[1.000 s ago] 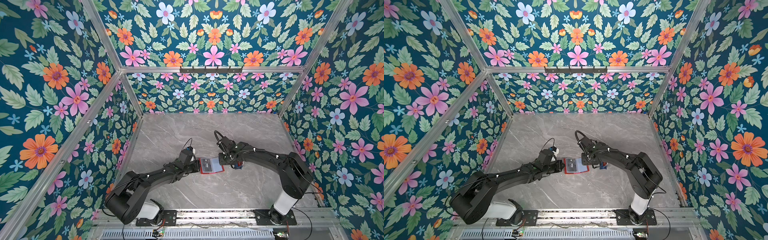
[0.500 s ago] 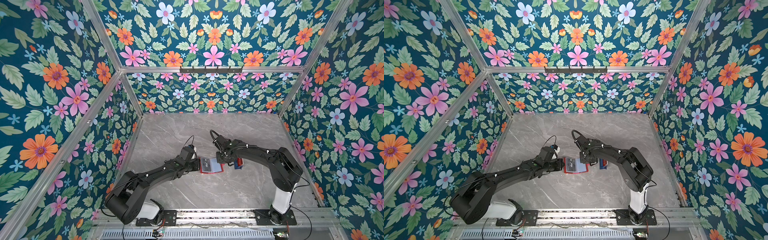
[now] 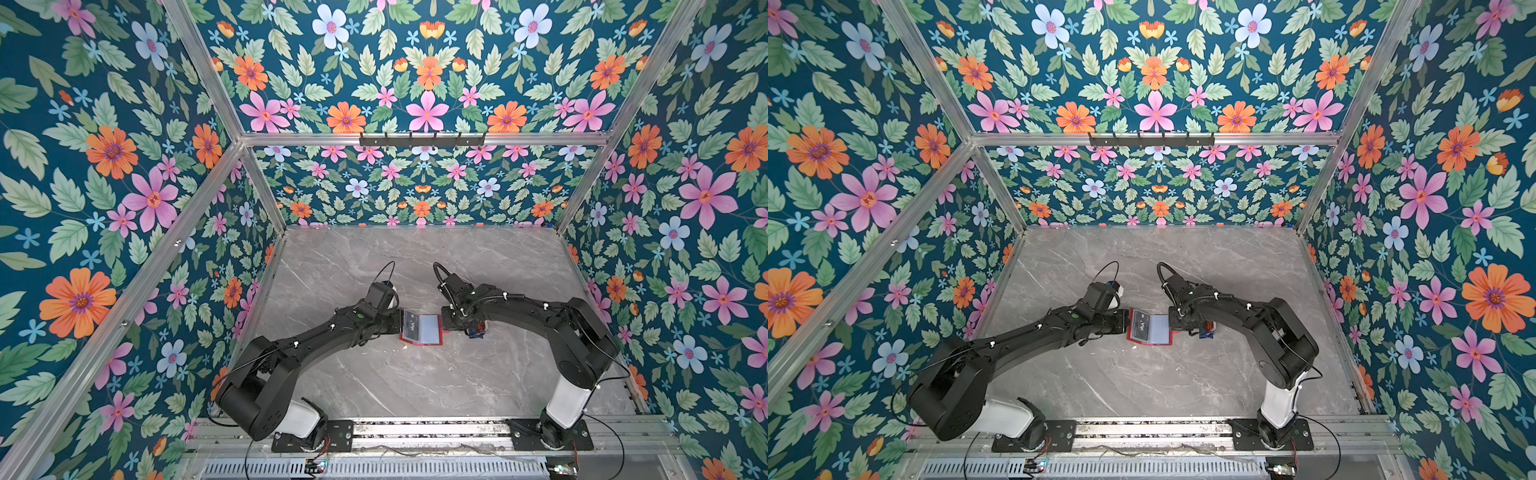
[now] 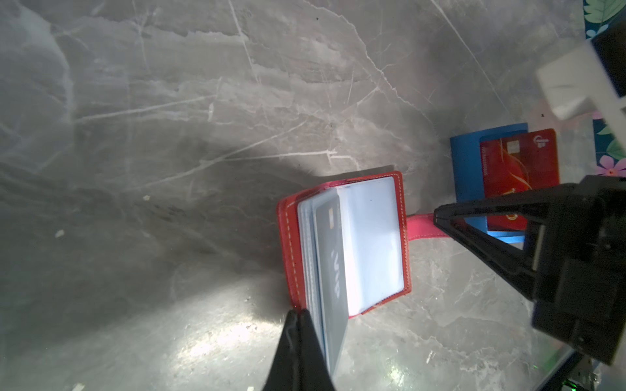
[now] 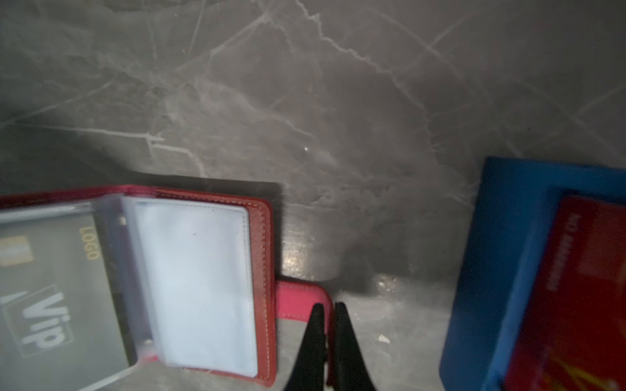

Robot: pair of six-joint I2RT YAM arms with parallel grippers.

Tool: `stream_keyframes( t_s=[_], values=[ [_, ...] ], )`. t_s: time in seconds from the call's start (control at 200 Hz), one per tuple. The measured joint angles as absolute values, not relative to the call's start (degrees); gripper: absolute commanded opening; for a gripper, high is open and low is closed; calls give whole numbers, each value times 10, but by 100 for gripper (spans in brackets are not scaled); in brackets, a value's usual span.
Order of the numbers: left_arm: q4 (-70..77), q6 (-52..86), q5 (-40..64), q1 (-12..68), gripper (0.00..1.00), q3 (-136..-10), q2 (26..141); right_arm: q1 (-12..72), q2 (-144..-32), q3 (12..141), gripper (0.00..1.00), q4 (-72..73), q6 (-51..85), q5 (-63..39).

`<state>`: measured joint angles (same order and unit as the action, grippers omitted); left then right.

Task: Insert credit cards into a card holder
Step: Close the card holder at the center of the table.

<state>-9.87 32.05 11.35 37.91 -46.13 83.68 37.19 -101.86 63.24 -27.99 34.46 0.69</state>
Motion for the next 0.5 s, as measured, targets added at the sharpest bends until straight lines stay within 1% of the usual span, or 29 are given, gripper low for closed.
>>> stream_keyframes(
  t_s=[0.29,0.5],
  values=[
    [-124,314,99,414,0,-522,878,367,-1015,609,0,-237,357,-29],
    [-126,312,98,440,16,-551,903,367,-1013,605,0,-227,365,-30]
  ],
)
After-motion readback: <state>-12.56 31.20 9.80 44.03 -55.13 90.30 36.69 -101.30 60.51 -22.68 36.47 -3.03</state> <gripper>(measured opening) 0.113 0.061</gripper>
